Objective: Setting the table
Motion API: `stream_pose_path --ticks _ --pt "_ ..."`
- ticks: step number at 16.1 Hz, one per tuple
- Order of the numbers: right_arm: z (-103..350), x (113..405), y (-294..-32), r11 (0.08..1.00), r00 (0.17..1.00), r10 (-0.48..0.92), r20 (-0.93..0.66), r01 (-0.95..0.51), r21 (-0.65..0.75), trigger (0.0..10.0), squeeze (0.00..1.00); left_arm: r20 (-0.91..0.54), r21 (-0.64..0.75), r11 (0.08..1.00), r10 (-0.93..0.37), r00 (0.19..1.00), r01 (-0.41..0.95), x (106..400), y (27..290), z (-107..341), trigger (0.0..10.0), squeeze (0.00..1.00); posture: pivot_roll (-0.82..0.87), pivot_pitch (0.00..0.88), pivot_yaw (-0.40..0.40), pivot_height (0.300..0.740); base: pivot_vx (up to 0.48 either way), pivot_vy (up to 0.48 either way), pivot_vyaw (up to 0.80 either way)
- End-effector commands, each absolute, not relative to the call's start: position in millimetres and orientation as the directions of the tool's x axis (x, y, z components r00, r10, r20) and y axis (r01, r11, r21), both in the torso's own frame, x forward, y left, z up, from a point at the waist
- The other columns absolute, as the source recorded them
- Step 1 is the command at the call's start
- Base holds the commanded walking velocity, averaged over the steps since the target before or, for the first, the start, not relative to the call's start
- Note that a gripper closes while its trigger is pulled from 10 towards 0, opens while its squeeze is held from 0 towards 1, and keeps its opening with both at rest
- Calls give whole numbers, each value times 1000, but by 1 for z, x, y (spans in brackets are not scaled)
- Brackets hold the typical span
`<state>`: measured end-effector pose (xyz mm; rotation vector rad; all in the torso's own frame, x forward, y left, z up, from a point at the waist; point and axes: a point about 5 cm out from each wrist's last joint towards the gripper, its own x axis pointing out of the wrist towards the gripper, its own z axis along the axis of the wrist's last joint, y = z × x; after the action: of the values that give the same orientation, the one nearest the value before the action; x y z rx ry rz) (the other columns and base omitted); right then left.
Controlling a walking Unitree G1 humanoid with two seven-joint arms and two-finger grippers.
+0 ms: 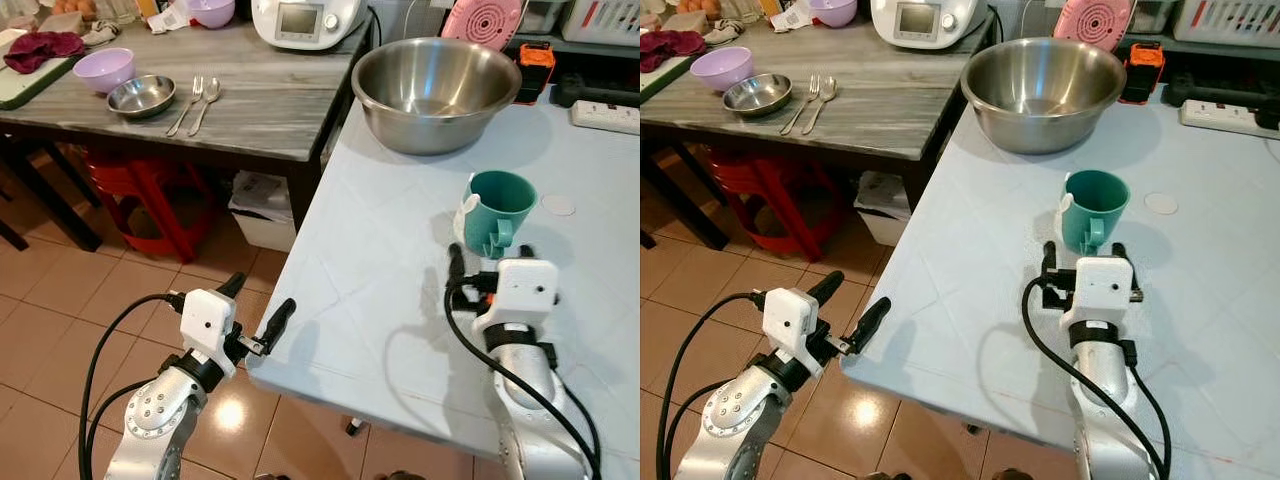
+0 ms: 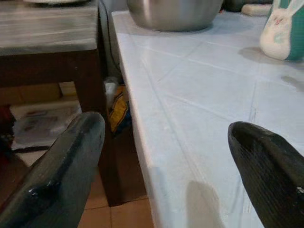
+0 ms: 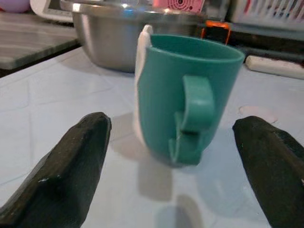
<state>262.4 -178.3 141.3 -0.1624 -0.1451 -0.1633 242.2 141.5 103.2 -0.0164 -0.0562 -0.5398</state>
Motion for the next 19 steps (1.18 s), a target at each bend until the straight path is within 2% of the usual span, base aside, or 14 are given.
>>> stream_pose_path --ticks 1,13,14,15,16,19 --pt "148 261 -179 969 970 -157 188 188 -159 10000 0 76 4 835 -550 832 551 241 138 109 10000 0 -145 175 97 740 0 0 0" --pt "162 271 -189 947 947 -209 244 258 -191 10000 0 50 80 680 -733 678 729 245 125 114 10000 0 -148 179 80 740 0 0 0" --pt "162 273 -189 950 948 -208 241 255 -183 5569 0 49 86 671 -741 670 736 249 123 116 10000 0 -148 179 80 740 0 0 0" --pt "162 273 -190 951 948 -211 238 256 -176 2039 0 49 85 670 -742 668 737 250 122 117 10000 0 -148 179 80 740 0 0 0" --pt "161 274 -190 954 950 -211 230 251 -162 0 0 50 84 666 -746 664 741 251 121 118 10000 0 -157 177 81 740 0 0 0" --pt "161 279 -189 957 951 -207 229 246 -155 0 0 54 86 657 -753 655 749 247 119 115 10000 0 -155 174 82 740 0 0 0"
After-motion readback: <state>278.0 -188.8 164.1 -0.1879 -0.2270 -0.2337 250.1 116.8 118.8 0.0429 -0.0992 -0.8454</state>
